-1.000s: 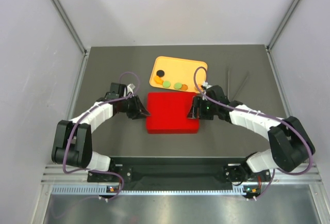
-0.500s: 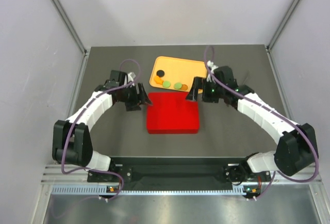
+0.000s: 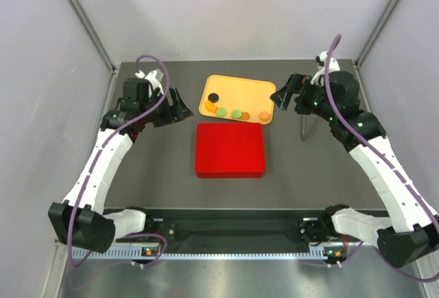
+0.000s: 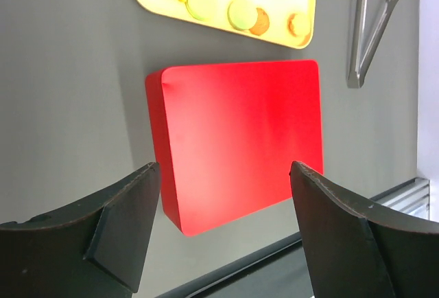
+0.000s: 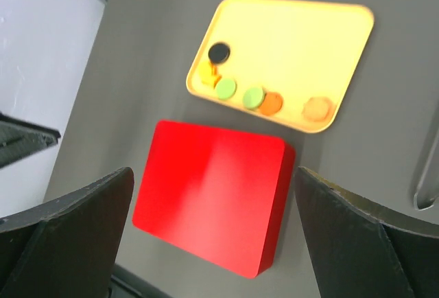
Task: Pack the cookies
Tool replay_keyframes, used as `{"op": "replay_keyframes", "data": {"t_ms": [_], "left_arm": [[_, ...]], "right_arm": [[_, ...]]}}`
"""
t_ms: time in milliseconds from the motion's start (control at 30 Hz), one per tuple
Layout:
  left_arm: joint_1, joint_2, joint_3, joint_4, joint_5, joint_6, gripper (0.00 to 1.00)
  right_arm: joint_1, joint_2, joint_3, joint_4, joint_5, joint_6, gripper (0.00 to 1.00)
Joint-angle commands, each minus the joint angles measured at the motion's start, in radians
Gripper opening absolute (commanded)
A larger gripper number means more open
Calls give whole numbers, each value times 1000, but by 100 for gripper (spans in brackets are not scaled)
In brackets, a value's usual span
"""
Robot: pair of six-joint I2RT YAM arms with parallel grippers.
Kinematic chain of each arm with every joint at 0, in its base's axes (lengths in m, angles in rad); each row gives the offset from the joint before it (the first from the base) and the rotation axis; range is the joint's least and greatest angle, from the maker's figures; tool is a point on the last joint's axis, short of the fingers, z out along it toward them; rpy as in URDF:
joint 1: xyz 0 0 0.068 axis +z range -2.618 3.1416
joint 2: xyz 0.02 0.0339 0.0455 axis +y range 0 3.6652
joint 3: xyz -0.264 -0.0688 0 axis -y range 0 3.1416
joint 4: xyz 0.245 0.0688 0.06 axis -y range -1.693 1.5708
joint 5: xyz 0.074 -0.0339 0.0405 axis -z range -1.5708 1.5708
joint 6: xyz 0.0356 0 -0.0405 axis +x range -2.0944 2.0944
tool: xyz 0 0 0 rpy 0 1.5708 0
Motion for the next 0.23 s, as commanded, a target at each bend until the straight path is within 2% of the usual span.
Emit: {"op": "replay_keyframes", "data": {"t_ms": [0,200], "left_arm": [[-1,-37,29,-29,-35,17,81],[-1,-57,30,-39,-51,23,81]], "right_arm": [[-7,-18,49,-55,79,-28,100],[-7,-14,54,-58,96,-28,100]]}}
